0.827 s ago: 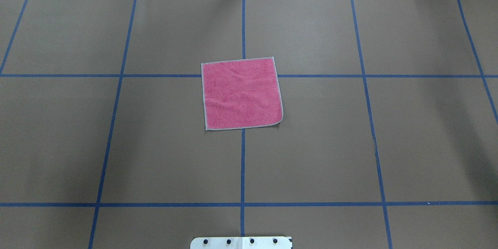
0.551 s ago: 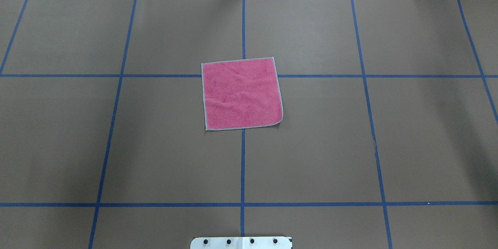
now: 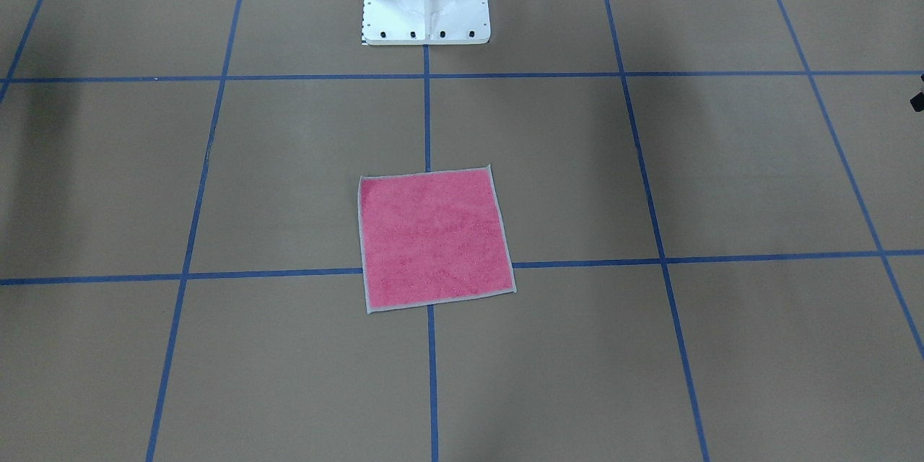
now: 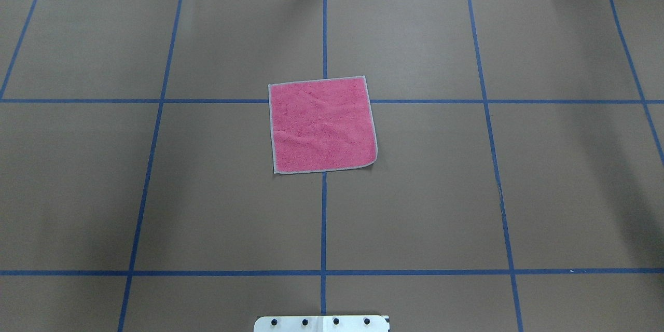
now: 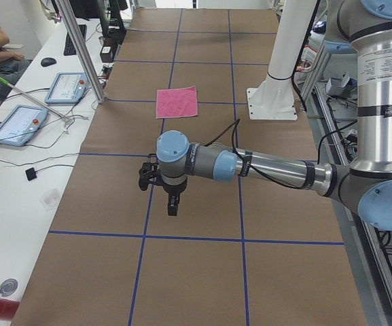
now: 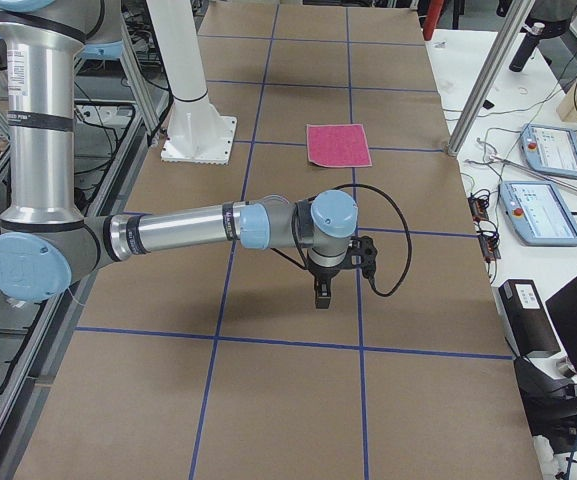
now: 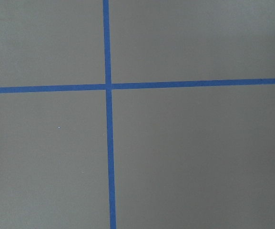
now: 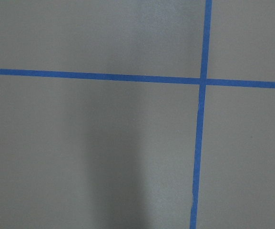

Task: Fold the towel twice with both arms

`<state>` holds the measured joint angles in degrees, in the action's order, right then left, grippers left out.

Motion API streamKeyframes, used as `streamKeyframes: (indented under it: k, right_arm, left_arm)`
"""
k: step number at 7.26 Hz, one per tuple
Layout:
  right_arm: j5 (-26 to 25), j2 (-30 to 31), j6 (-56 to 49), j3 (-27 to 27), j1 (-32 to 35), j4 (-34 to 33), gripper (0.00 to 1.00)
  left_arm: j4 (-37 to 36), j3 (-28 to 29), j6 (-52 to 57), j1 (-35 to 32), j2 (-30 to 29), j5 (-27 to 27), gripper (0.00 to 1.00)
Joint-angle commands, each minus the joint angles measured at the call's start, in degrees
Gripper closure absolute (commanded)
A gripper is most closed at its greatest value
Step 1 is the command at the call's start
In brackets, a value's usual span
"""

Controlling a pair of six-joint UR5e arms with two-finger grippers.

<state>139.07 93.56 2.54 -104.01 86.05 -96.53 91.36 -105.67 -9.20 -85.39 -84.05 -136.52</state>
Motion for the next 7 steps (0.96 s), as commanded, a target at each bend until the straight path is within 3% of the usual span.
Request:
streamKeyframes:
  k: [1,3,5,7]
  right_arm:
    - [0.8,0.0,-0.2,-0.1,0.0,0.0,0.01]
    - [2.7,0.5,-0.1,-0.4,0.1,-0.1,0.00]
    - [3.0,0.5,0.5,0.3,0.0,6.4,0.00]
    - [3.0,0.5,-0.1,0.4,-1.4,8.9,0.00]
  left_arm:
    - [1.6,-0.2,-1.4,0.0,0.5,-0.3,0.00]
    - [2.2,-1.7,-9.4,0.5,0.0,-2.5,0.00]
    - [11.9,-4.2,-30.0,11.6,-0.8,-3.1,0.00]
    - [16.0,-4.4,-52.6,23.3,-10.0,-0.7,0.00]
